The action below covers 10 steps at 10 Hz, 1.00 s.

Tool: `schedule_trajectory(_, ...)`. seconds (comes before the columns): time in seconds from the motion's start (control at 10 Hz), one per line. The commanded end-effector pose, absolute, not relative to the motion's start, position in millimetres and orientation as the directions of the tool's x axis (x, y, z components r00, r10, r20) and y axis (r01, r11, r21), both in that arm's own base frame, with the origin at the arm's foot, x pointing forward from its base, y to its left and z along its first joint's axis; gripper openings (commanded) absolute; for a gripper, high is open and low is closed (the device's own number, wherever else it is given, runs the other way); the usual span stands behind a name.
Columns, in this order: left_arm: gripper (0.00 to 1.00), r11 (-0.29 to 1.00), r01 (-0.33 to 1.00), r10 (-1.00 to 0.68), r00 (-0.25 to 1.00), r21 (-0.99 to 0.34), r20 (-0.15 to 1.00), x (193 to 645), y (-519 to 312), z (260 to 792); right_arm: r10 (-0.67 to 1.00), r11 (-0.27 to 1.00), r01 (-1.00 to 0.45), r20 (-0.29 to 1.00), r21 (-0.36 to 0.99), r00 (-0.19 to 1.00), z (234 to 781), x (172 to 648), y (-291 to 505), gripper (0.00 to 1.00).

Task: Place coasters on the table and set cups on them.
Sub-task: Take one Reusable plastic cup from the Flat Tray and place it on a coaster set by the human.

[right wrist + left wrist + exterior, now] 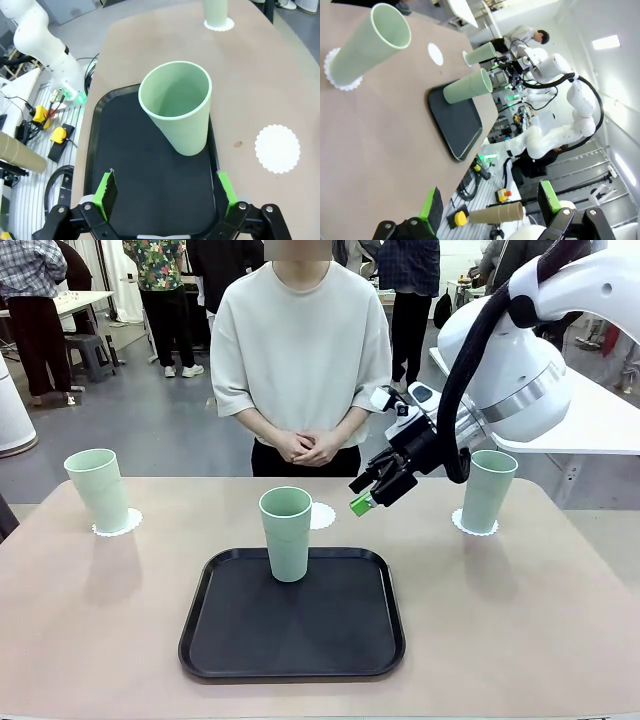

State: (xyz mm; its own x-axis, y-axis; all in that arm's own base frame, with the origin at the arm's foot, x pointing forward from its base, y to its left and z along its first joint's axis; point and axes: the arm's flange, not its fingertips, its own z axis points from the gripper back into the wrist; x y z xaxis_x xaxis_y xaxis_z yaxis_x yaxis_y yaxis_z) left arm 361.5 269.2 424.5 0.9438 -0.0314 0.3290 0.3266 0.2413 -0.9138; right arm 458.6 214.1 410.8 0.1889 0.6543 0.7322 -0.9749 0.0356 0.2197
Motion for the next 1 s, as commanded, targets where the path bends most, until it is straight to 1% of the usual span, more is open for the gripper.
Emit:
schedule_trajectory(0.0,1.00,0.246,0.314,-0.007,0.947,-0.917,0.322,363,268,427,0.669,0.054,-0.980,0.721,0.194,0.179,412,458,223,1.00)
schedule_trajectory(0.2,1.00,0.246,0.314,-0.007,0.947,-0.917,0.322,363,268,427,0.659,0.037,-0.977,0.730,0.209,0.181,411,458,218,1.00)
schedule_trajectory(0.3,1.00,0.246,0.314,-0.007,0.947,-0.917,0.322,363,268,427,0.561,0.022,-0.996,0.823,0.086,0.084,406,462,207,1.00)
schedule_trajectory(0.4,1.00,0.246,0.314,-0.007,0.947,-0.917,0.322,363,268,427,0.554,-0.042,-0.999,0.832,-0.019,-0.039,390,456,212,1.00)
schedule_trajectory(0.6,1.00,0.246,0.314,-0.007,0.947,-0.917,0.322,363,268,427,0.543,-0.079,-0.982,0.818,-0.172,-0.187,370,440,217,1.00)
schedule_trajectory(0.7,1.00,0.246,0.314,-0.007,0.947,-0.917,0.322,363,268,427,0.530,-0.104,-0.970,0.813,-0.219,-0.240,361,431,217,1.00)
schedule_trajectory(0.9,1.00,0.246,0.314,-0.007,0.947,-0.917,0.322,363,268,427,0.513,-0.105,-0.969,0.822,-0.225,-0.247,338,417,220,1.00)
